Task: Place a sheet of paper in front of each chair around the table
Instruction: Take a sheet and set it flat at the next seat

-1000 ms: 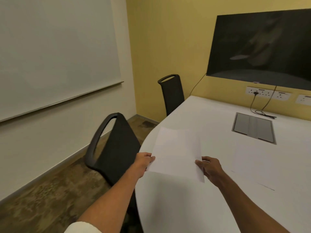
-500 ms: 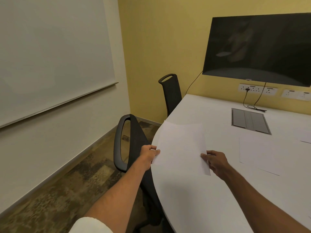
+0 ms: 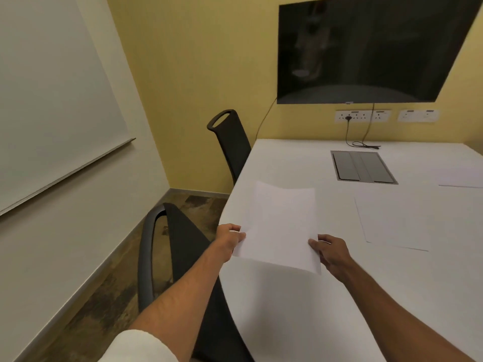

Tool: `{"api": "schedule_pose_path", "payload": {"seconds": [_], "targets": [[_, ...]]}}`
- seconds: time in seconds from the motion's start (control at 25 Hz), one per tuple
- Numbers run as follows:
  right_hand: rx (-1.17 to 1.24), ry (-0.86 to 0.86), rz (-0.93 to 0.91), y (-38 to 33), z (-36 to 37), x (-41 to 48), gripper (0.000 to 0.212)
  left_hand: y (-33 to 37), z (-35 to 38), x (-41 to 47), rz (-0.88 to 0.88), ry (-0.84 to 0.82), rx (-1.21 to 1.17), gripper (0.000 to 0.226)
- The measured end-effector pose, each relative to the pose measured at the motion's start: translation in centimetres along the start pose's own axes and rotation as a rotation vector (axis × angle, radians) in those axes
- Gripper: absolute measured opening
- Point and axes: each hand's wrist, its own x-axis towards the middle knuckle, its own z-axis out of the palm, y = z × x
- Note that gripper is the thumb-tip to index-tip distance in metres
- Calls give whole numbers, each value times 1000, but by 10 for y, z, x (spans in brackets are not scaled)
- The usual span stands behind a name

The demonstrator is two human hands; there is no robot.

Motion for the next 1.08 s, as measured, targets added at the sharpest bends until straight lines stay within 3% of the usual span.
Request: {"api": "schedule_pose_path", "payload": {"seconds": [0.24,0.76,1.08], "targets": [[68,157,60,20,-4,24,36,9,22,59,-36,-169,106,34],[252,647,111,83,67,10,28,11,24,181,17,-687,433,23],[286,840,178,130,95,6,22,-24,46,230,19,-864,587,25]]}}
